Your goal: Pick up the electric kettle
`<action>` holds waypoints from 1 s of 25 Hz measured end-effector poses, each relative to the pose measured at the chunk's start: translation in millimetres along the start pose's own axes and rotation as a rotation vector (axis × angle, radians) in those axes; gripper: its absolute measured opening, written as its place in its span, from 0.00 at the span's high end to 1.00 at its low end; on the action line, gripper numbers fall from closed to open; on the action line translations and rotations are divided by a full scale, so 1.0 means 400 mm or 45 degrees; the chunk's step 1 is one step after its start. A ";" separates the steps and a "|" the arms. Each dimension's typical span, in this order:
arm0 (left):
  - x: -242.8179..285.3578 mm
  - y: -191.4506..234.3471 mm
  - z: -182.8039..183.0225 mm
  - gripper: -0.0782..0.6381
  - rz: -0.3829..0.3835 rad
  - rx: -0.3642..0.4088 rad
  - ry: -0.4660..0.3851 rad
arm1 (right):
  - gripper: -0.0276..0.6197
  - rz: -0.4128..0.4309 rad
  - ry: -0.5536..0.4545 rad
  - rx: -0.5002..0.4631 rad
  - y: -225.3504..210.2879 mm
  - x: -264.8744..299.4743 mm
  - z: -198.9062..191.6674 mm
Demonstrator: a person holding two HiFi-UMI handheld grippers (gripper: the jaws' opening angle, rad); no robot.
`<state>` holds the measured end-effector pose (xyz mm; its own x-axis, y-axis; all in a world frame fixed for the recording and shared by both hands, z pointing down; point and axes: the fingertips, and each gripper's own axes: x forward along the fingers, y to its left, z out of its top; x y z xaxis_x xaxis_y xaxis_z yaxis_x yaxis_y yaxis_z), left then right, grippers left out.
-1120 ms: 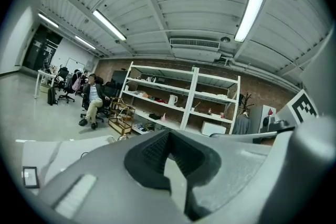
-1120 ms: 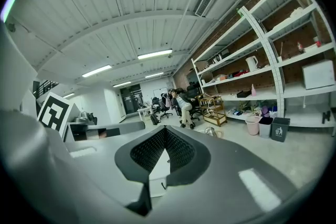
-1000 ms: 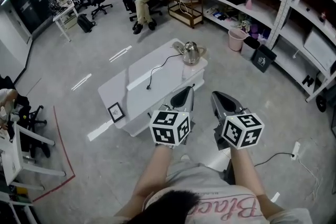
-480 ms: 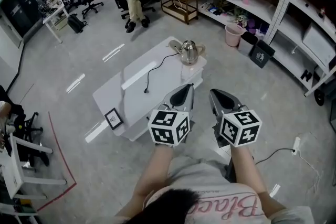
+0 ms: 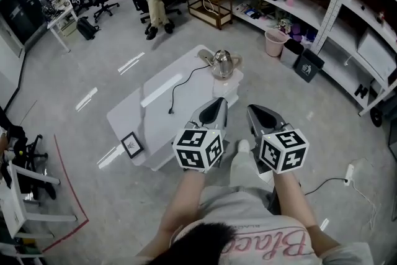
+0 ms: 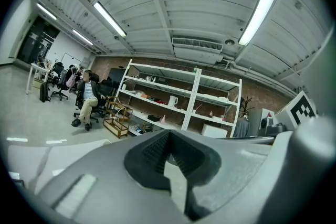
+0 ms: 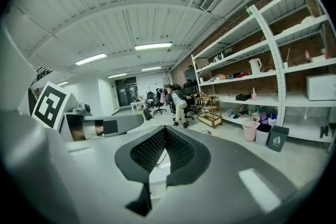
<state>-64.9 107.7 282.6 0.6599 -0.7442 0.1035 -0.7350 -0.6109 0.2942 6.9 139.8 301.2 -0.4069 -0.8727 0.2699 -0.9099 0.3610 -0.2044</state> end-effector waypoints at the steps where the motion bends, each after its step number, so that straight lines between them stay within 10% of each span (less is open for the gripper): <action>1: 0.007 0.005 0.003 0.89 0.003 -0.001 0.000 | 0.92 0.003 -0.002 0.000 -0.005 0.009 0.005; 25: 0.440 0.235 0.058 0.89 0.202 -0.024 0.029 | 0.92 0.117 0.051 0.068 -0.339 0.399 0.137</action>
<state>-21.4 -86.8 306.5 0.5394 -0.8244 0.1716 -0.8273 -0.4808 0.2905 69.7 -66.4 320.5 -0.4922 -0.8227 0.2846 -0.8635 0.4200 -0.2793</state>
